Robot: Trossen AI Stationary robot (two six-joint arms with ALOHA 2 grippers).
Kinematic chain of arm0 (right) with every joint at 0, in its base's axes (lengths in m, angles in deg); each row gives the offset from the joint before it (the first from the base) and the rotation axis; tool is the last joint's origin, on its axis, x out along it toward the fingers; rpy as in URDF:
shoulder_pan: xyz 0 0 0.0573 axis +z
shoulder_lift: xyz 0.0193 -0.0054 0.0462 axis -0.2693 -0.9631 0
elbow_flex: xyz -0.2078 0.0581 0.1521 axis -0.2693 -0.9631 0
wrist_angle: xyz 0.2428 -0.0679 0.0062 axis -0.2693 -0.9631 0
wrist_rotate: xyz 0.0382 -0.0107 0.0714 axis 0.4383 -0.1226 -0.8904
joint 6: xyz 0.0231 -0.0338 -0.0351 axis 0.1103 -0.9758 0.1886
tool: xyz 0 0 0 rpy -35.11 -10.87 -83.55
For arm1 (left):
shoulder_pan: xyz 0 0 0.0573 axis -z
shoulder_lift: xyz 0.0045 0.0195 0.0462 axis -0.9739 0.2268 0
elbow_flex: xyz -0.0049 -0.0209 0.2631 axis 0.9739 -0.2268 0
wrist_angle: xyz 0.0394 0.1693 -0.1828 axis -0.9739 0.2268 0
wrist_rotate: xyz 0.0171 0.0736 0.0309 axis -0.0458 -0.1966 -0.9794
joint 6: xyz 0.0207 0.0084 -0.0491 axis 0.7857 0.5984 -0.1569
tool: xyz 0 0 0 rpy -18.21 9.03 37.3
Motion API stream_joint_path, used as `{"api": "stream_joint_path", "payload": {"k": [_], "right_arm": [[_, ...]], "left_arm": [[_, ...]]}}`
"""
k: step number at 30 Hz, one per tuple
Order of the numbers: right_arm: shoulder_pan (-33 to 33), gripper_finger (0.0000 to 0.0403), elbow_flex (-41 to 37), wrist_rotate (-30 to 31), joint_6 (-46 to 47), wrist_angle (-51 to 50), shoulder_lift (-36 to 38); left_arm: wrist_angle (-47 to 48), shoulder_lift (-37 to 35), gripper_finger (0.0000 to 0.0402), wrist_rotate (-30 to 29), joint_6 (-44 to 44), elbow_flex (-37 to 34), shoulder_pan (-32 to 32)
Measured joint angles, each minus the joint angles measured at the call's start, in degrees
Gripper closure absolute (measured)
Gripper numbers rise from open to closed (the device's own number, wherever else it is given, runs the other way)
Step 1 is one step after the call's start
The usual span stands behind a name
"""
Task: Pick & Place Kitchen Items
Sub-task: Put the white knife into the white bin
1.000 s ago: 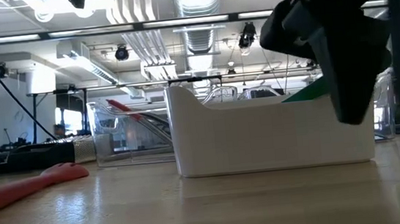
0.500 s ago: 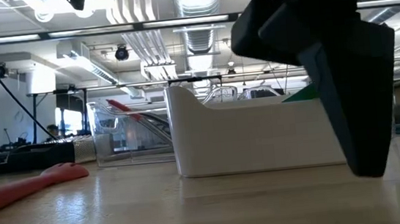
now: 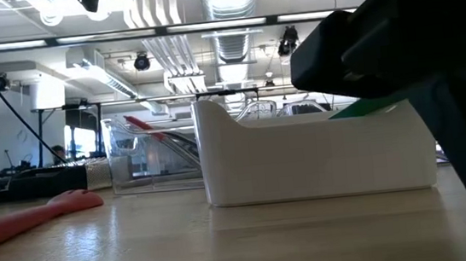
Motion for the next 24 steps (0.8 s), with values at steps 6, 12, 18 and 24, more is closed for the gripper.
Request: {"api": "stream_joint_path", "payload": {"k": [6,12,18,24], "right_arm": [[0.05,0.0309,-2.65,2.45,2.55,1.12,0.27],[-0.07,0.0343,0.05,0.92,2.92,-0.51,0.26],[-0.07,0.0343,5.12,3.03,2.34,-4.85,1.94],[-0.05,0.0343,8.33,8.94,3.15,-10.59,5.65]], "left_arm": [[-0.02,0.00,0.0268,0.00,0.00,0.00,-0.01],[-0.03,0.00,0.0268,0.03,0.00,0.00,-0.01],[-0.02,0.00,0.0268,0.05,-0.11,0.00,0.00],[0.00,0.00,0.0268,0.04,-0.33,0.00,0.01]]}}
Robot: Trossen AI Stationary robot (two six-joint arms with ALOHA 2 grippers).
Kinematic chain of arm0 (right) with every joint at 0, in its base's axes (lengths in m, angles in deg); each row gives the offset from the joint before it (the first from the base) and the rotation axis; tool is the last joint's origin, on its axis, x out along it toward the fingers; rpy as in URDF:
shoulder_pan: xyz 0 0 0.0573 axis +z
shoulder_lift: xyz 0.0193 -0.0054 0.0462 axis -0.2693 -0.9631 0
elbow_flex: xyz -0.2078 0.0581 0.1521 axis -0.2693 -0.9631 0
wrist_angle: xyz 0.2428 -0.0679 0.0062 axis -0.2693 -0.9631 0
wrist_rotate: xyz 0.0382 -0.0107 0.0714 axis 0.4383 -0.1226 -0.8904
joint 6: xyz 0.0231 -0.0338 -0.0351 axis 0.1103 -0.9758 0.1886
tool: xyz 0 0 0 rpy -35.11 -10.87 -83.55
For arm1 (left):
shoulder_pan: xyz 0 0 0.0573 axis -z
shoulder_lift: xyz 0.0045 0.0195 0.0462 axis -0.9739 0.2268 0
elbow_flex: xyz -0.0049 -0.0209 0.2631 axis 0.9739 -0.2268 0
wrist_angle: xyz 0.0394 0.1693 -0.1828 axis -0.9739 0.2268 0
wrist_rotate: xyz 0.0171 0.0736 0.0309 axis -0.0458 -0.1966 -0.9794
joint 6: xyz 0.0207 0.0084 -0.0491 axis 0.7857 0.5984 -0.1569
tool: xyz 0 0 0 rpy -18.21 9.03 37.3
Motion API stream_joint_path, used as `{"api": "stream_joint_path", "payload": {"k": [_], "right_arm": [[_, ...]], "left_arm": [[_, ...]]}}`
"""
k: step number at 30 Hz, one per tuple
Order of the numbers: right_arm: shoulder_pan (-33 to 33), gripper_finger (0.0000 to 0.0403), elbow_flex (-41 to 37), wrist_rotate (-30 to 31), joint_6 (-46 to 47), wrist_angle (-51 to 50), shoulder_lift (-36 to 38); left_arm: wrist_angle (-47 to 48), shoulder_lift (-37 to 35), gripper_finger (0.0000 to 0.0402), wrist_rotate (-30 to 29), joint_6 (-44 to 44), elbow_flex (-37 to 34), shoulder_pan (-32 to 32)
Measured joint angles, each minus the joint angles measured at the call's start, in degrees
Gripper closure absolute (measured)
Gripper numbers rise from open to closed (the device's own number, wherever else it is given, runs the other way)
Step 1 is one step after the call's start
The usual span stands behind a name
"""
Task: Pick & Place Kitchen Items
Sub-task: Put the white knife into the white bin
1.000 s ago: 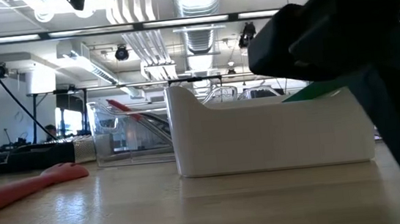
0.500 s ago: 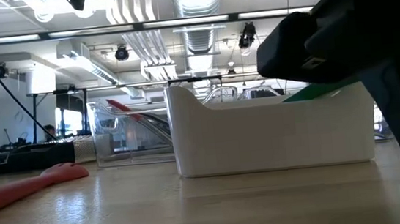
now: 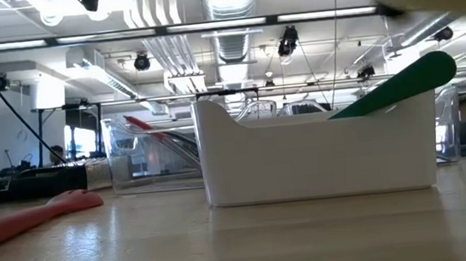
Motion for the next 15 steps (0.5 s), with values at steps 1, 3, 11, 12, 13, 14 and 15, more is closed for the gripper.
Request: {"api": "stream_joint_path", "payload": {"k": [1,3,11,12,13,14,15], "right_arm": [[-0.02,0.0343,0.38,1.61,0.10,-0.03,0.96],[-0.02,0.0343,1.19,5.52,0.13,0.38,3.24],[0.53,0.0343,2.11,21.84,1.12,3.90,13.23],[1.06,0.0343,1.91,24.69,0.57,4.98,14.95],[1.74,0.0343,1.50,28.01,-0.55,6.48,16.47],[2.29,0.0343,0.96,31.32,-2.43,8.60,17.78],[3.12,0.0343,0.12,34.26,-4.80,11.30,19.07]], "left_arm": [[-0.02,0.00,0.0268,0.02,-0.78,0.00,-0.02],[0.05,0.02,0.0268,0.18,-3.65,0.00,0.00],[5.78,0.49,0.0268,12.42,-19.12,0.00,0.00],[7.00,0.60,0.0268,14.83,-21.51,0.00,0.00],[8.10,0.77,0.0268,17.36,-24.17,0.00,0.00],[9.00,1.05,0.0268,20.10,-27.22,0.00,0.00],[9.69,1.41,0.0268,23.04,-30.36,0.00,-0.11]]}}
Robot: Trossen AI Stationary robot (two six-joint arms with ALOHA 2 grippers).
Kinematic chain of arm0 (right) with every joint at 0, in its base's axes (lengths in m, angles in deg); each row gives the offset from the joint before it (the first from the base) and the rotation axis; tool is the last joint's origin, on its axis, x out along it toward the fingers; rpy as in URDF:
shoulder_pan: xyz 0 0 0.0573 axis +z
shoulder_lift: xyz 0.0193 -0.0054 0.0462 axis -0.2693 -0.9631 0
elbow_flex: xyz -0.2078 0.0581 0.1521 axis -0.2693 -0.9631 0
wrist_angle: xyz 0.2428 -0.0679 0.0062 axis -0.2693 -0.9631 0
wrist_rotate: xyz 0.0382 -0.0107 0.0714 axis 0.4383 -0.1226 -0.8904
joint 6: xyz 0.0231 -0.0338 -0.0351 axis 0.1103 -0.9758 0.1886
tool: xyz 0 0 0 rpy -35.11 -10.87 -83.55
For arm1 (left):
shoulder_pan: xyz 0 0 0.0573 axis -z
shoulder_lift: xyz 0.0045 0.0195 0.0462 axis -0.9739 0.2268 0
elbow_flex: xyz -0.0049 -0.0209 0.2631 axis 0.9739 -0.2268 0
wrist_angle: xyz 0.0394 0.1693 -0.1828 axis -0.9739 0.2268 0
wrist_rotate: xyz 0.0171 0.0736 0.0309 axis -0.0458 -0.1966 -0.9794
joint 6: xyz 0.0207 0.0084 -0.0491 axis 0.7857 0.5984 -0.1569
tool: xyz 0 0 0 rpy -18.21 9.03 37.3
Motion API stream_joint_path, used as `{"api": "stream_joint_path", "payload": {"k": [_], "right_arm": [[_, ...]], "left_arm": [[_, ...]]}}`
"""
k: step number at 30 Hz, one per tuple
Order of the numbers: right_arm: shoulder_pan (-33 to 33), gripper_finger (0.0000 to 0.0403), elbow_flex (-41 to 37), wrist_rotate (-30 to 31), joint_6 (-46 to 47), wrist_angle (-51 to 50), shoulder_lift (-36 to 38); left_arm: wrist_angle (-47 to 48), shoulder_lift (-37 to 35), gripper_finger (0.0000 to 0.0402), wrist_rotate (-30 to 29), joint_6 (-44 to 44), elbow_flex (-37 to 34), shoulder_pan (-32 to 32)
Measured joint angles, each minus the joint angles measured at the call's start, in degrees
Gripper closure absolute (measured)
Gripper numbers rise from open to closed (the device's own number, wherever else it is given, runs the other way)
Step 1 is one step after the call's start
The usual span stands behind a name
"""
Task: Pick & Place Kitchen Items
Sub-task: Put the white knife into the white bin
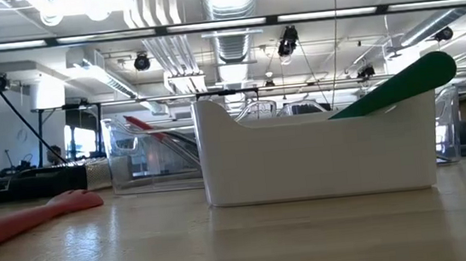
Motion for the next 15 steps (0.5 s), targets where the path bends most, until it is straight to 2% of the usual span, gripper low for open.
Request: {"api": "stream_joint_path", "payload": {"k": [3,9,12,15], "right_arm": [[1.70,0.0343,-3.74,4.39,-9.31,9.52,2.82],[2.02,0.0343,-12.91,4.08,-26.67,29.36,6.97],[1.52,0.0343,-16.92,1.32,-30.69,35.18,8.37],[0.83,0.0343,-20.75,-3.09,-36.10,44.64,9.92]], "left_arm": [[0.09,2.41,0.0268,10.15,-7.67,-0.02,-0.21],[-5.74,10.69,0.0268,36.02,-19.21,1.16,-2.13],[-6.09,16.04,0.0268,49.81,-24.12,4.21,-3.76],[-6.01,22.27,0.0268,58.08,-26.28,8.34,-4.38]]}}
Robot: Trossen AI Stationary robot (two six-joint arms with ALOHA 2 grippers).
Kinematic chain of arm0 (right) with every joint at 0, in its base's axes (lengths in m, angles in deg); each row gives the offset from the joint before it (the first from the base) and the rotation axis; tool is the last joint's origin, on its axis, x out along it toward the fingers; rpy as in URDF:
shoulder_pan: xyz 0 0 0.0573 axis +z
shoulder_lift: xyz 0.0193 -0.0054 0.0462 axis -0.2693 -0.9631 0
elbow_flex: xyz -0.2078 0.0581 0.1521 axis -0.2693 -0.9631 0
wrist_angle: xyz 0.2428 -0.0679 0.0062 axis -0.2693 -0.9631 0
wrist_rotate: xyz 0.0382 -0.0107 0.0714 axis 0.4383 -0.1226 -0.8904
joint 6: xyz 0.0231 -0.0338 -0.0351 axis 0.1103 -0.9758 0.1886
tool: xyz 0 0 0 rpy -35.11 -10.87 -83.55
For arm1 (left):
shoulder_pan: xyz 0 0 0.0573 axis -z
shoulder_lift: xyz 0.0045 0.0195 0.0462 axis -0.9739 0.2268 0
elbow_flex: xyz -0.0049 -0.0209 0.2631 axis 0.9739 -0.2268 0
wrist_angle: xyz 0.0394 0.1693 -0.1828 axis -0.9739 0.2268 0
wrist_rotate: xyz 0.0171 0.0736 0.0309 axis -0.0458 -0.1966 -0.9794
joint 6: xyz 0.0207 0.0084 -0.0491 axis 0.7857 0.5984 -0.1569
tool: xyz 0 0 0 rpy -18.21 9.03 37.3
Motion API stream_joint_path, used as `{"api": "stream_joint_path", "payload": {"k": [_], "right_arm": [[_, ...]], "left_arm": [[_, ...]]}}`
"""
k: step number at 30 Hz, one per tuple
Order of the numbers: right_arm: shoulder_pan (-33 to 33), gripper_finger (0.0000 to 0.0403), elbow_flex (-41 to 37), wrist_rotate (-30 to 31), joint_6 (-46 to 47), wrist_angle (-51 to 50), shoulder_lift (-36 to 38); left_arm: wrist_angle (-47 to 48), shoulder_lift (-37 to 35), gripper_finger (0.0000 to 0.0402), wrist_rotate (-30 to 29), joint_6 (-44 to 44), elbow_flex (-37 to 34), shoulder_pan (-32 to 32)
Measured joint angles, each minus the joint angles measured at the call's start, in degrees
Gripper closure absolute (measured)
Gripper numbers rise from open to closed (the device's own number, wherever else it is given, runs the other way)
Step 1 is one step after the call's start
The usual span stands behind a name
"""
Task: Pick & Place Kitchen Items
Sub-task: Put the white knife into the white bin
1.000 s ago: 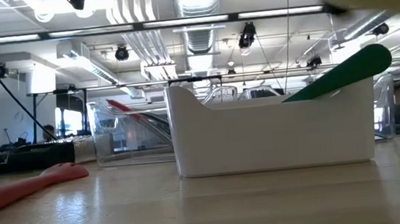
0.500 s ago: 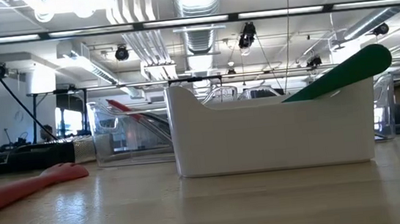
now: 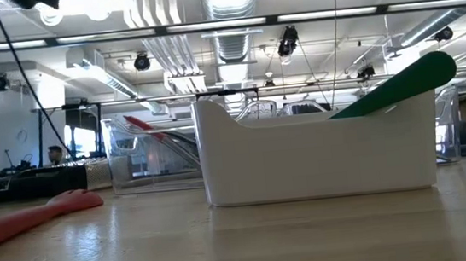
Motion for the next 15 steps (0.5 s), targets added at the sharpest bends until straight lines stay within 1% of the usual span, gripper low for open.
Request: {"api": "stream_joint_path", "payload": {"k": [3,8,11,15], "right_arm": [[-0.44,0.0343,-2.94,-3.06,-3.57,5.20,1.33],[-0.50,0.0343,-6.16,-4.21,-3.42,6.49,3.47],[-0.49,0.0343,-7.29,-4.95,-3.42,8.11,4.25],[-0.49,0.0343,-7.84,-5.11,-3.36,7.75,4.14]], "left_arm": [[-0.04,5.88,0.0268,5.38,-0.17,4.38,-0.08],[0.02,14.28,0.0268,14.90,-1.46,12.18,-0.08],[0.07,18.30,0.0268,18.09,-1.84,16.85,-0.08],[0.09,21.99,0.0268,19.60,-1.34,21.54,-0.08]]}}
